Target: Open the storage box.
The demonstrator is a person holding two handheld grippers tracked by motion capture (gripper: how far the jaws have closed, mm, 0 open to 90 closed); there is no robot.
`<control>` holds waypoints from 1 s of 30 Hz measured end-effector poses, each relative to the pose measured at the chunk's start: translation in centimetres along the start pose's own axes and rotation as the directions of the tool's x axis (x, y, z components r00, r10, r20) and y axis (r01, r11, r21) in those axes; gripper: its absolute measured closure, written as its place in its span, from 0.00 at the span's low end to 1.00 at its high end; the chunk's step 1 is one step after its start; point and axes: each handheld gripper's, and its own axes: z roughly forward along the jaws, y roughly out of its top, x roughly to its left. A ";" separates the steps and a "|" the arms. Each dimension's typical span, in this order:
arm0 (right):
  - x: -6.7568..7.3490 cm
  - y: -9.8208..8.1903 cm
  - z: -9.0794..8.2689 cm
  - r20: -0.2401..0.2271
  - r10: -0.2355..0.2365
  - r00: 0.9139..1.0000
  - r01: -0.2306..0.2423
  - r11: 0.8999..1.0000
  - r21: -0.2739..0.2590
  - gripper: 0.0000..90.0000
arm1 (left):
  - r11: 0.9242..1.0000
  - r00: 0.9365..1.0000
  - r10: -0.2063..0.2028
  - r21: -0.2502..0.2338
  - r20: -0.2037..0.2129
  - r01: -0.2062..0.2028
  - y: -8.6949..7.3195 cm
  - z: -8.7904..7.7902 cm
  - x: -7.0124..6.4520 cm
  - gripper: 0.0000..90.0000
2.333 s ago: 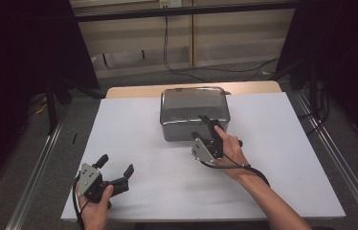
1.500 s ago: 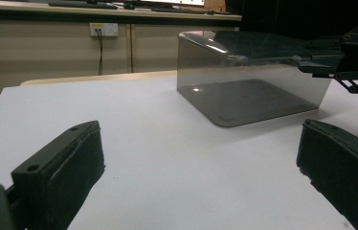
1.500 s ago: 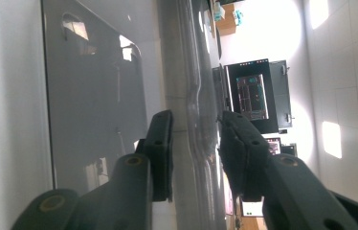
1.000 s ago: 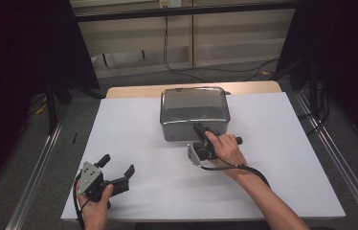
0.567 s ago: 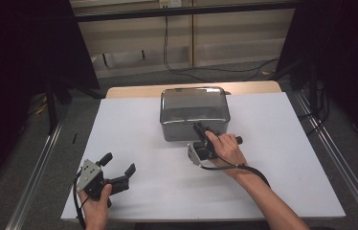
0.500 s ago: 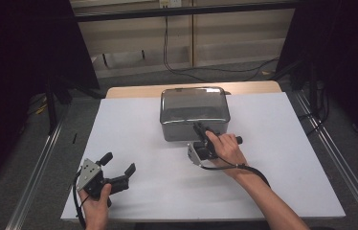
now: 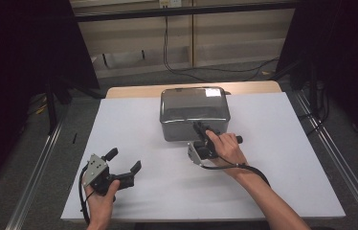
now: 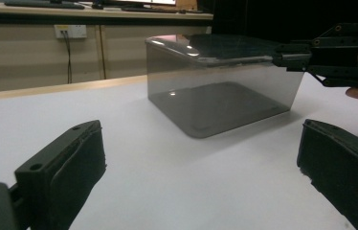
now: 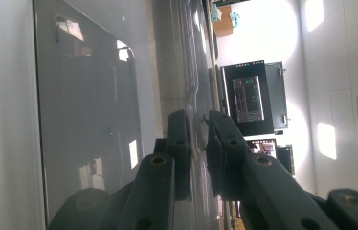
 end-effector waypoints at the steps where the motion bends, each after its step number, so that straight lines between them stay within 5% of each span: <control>1: -0.1 0.0 0.0 0.003 0.003 1.000 -0.003 1.000 0.002 0.89 | 1.000 1.000 0.000 -0.001 0.002 0.000 0.1 0.2 -0.1 0.02; 30: -1.4 0.0 -0.1 0.028 0.026 0.999 -0.026 1.000 -0.014 0.90 | 0.996 0.993 0.088 -0.014 0.084 -0.087 2.2 5.9 0.2 0.04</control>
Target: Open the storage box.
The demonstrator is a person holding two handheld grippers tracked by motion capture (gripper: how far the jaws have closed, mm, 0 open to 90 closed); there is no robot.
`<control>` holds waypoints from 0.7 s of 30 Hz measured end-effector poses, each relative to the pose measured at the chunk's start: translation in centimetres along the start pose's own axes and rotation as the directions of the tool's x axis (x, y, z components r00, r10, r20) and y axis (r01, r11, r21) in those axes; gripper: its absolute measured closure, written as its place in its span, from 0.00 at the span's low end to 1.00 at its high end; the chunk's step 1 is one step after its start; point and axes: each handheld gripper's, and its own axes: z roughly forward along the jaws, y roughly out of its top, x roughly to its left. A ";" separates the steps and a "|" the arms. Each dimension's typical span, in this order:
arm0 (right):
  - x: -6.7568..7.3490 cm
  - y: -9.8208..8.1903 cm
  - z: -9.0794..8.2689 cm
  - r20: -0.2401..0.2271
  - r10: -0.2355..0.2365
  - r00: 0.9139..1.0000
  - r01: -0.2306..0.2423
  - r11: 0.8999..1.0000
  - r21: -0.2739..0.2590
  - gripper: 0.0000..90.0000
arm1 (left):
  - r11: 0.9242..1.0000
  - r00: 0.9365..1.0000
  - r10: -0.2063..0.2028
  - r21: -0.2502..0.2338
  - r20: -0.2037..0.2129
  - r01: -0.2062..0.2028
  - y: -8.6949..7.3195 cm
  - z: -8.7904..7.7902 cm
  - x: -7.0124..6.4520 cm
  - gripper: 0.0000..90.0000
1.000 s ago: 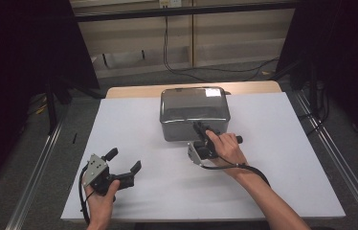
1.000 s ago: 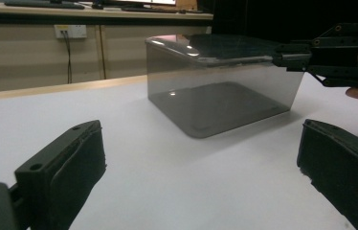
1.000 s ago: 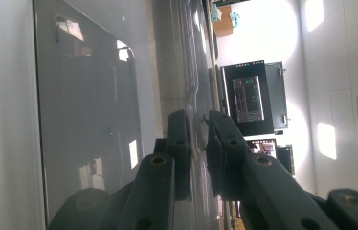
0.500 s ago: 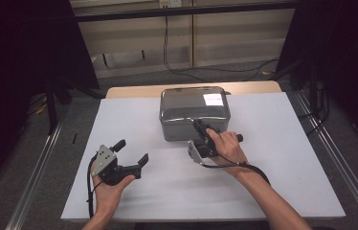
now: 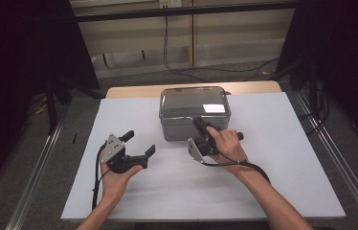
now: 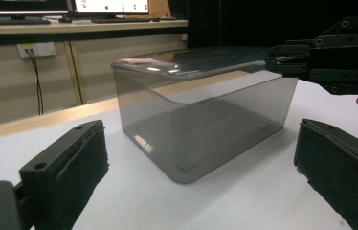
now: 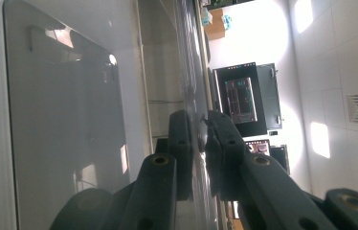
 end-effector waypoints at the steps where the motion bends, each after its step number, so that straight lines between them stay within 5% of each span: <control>1: -0.1 0.0 0.0 -0.001 0.000 1.000 0.000 1.000 -0.001 0.91 | 1.000 1.000 -0.002 -0.006 -0.002 0.002 0.1 0.1 0.0 0.05; 21: -0.3 0.0 0.0 0.011 0.006 1.000 -0.006 1.000 -0.008 0.91 | 0.998 0.998 0.056 0.000 -0.004 -0.056 1.7 3.3 0.7 0.06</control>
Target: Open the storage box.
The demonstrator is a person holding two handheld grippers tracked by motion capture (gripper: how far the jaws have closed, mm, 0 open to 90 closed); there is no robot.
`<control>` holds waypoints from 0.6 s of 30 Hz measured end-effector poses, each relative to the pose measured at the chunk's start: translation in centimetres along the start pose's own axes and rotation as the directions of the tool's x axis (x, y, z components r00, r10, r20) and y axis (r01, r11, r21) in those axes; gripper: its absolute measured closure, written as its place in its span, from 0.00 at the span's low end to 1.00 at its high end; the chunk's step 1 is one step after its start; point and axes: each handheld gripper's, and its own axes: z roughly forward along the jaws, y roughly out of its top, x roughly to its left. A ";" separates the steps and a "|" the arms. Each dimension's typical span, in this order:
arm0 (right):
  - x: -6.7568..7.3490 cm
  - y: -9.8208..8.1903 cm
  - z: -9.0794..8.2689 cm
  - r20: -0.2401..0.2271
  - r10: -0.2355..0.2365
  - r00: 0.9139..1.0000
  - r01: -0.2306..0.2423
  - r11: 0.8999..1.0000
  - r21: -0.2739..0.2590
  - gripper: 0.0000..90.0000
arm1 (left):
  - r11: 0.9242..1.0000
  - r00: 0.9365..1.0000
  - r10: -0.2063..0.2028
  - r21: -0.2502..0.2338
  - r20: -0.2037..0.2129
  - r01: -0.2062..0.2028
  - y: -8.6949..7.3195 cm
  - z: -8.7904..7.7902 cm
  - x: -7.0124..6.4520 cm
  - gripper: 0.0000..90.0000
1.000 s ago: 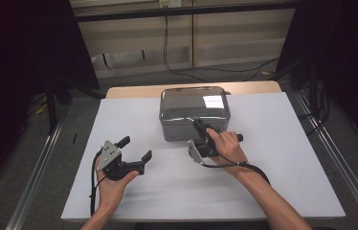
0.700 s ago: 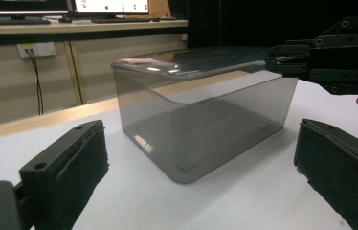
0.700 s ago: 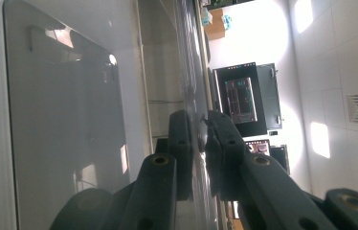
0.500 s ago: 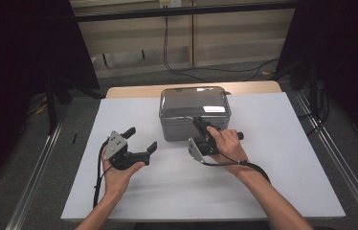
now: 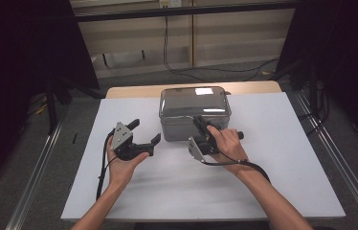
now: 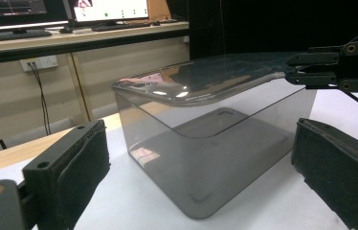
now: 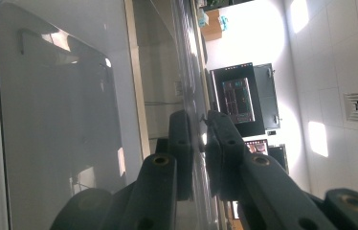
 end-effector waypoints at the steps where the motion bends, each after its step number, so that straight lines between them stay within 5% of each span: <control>1: 0.0 0.0 0.0 -0.002 0.009 1.000 -0.009 1.000 0.006 0.91 | 1.000 1.000 -0.004 -0.003 0.004 0.004 0.0 0.2 0.0 0.08; 6: 0.0 0.0 0.0 0.000 0.000 1.000 0.000 1.000 0.000 0.91 | 0.999 0.999 -0.031 -0.007 0.016 0.031 0.2 1.1 0.0 0.10; 8: 0.0 0.0 0.0 0.001 0.006 1.000 -0.006 1.000 0.002 0.91 | 1.000 1.000 0.003 -0.001 0.012 -0.003 0.4 1.5 -0.1 0.11; 18: -0.2 0.0 0.0 0.002 0.010 1.000 -0.010 1.000 0.002 0.91 | 0.999 0.999 0.035 0.019 -0.023 -0.035 0.4 3.7 0.9 0.10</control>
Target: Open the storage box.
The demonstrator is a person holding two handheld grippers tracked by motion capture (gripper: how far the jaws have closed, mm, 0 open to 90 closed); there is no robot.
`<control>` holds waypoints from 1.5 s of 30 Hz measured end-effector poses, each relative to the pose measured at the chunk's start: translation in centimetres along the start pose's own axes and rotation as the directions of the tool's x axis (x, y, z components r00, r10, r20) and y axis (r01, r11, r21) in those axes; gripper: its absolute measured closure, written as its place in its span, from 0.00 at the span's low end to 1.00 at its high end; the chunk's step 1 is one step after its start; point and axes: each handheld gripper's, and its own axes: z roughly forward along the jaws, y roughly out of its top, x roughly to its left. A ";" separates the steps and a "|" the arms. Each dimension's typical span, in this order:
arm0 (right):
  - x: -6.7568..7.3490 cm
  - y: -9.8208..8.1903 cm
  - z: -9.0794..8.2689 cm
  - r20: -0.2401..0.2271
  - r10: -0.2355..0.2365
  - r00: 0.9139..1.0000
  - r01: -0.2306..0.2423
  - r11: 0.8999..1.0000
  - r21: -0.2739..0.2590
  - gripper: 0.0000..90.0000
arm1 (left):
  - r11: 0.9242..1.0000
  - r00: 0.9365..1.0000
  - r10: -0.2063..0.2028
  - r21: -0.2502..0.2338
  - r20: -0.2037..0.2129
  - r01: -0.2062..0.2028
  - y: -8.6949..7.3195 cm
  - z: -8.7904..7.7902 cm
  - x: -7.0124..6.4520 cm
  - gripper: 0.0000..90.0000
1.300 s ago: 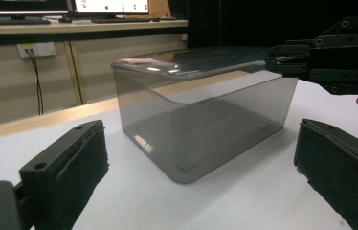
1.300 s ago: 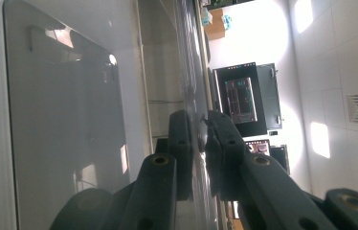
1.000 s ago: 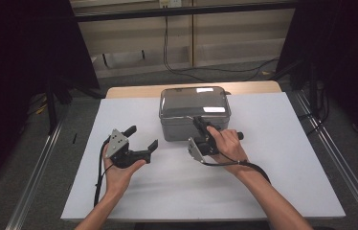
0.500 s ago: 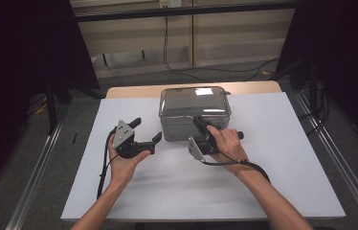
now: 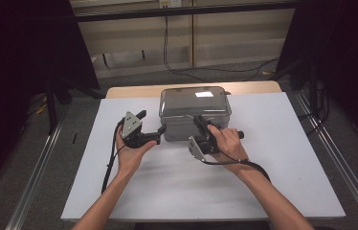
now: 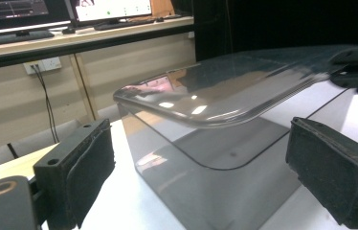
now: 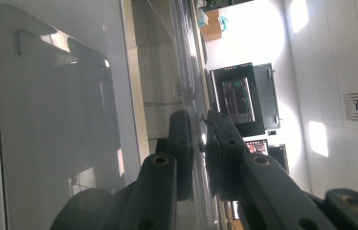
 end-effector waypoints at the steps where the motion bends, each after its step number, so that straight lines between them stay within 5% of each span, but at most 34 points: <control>1: 0.0 0.0 0.0 0.000 0.000 1.000 0.000 1.000 0.000 0.91 | 1.000 1.000 0.004 -0.003 -0.009 -0.004 0.0 0.2 0.1 0.10; 10: -0.5 0.1 0.1 0.004 0.006 1.000 -0.006 1.000 -0.008 0.91 | 1.000 1.000 -0.014 0.000 -0.027 0.014 0.0 1.4 0.2 0.12; 16: -0.6 0.0 0.1 0.003 0.004 1.000 -0.004 1.000 -0.009 0.91 | 1.000 0.999 0.018 0.014 -0.036 -0.018 -0.1 2.2 0.2 0.15; 24: -0.6 0.0 0.1 0.007 0.004 1.000 -0.004 1.000 -0.011 0.91 | 1.000 0.998 -0.007 -0.018 -0.055 0.006 -0.4 2.8 1.0 0.23; 31: -0.6 0.0 0.1 0.006 0.020 1.000 -0.020 1.000 -0.016 0.90 | 0.999 0.999 0.027 -0.021 -0.045 -0.028 -0.1 3.0 1.0 0.27; 37: -0.8 -0.3 0.2 0.004 0.059 0.998 -0.059 0.998 -0.001 0.81 | 0.999 0.999 0.029 -0.018 -0.031 -0.030 -0.2 3.2 0.6 0.28; 42: -1.1 -0.9 0.3 -0.007 0.149 0.989 -0.149 0.989 0.010 0.69 | 0.999 0.999 0.025 -0.023 -0.031 -0.026 -0.1 3.3 0.6 0.29; 44: -1.2 -1.2 0.3 -0.017 0.196 0.980 -0.196 0.980 0.017 0.57 | 0.999 0.999 0.031 -0.022 -0.030 -0.031 0.0 3.3 0.7 0.29; 45: -1.4 -1.6 0.3 -0.030 0.264 0.964 -0.263 0.964 0.025 0.53 | 0.999 0.999 0.030 -0.025 -0.032 -0.031 0.0 3.3 0.7 0.29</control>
